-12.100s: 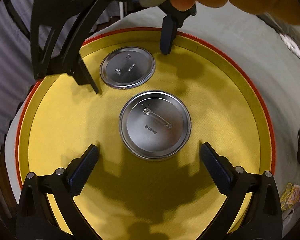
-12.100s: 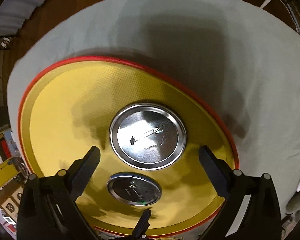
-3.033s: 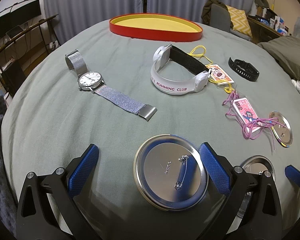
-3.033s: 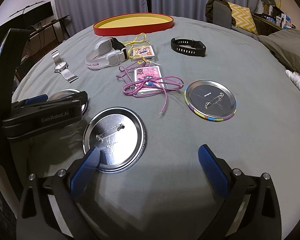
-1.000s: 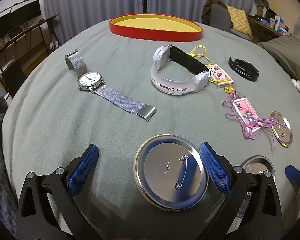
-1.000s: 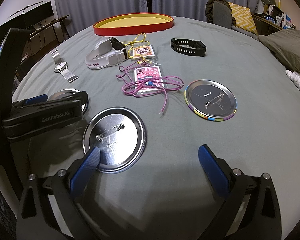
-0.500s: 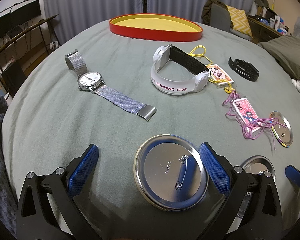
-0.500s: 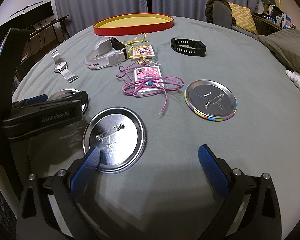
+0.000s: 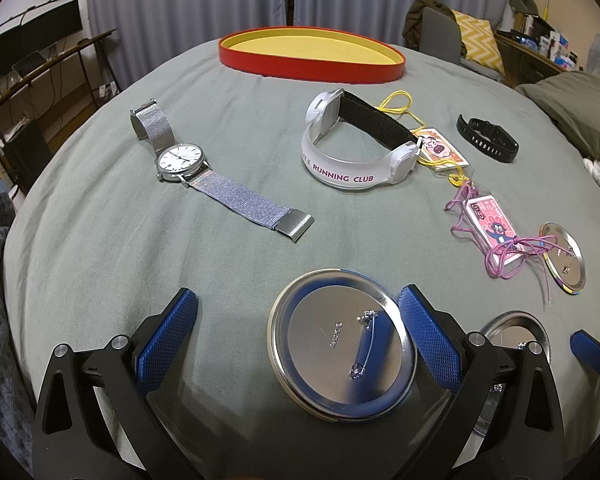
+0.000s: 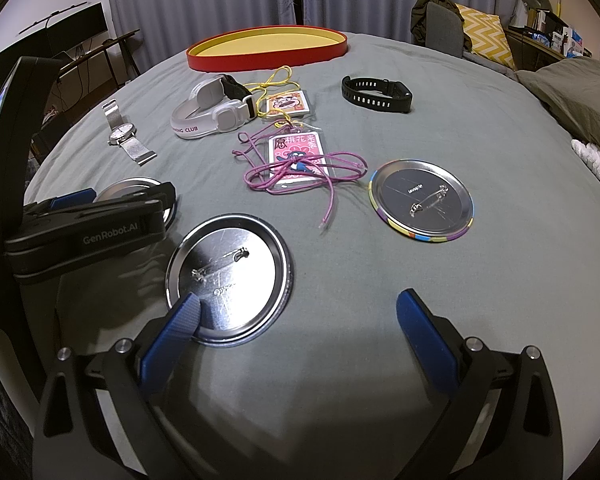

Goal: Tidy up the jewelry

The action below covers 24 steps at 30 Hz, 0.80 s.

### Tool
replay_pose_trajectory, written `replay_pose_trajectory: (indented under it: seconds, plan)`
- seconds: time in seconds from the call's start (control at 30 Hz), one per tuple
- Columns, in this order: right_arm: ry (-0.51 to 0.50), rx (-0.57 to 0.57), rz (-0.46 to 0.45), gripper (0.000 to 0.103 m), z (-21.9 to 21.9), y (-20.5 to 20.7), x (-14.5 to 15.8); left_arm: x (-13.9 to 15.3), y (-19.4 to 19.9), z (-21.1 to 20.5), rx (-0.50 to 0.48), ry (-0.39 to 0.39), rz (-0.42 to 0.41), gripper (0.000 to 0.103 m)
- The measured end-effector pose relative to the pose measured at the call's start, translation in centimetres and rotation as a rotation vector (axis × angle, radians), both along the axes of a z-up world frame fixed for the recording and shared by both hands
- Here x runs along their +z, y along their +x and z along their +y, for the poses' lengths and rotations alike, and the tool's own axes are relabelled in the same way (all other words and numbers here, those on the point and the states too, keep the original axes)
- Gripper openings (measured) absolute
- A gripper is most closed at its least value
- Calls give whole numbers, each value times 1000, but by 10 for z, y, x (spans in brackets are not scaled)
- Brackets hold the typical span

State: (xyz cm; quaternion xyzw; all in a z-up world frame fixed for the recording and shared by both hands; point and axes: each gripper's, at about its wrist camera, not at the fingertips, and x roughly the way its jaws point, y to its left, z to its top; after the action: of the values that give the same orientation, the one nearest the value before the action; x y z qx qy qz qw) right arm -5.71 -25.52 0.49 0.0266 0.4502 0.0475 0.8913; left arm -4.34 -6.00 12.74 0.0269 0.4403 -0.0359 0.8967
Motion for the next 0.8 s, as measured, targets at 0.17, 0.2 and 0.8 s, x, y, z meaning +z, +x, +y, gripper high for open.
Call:
replay_pose_trajectory:
  seconds: [0.17,0.2,0.8]
  plan:
    - [0,0,0,95,0,0,0,0,0,0,0,0,0,98]
    - [0,0,0,95,0,0,0,0,0,0,0,0,0,98]
    - [1,0,0,95,0,0,0,0,0,-3,1,0,-1,98]
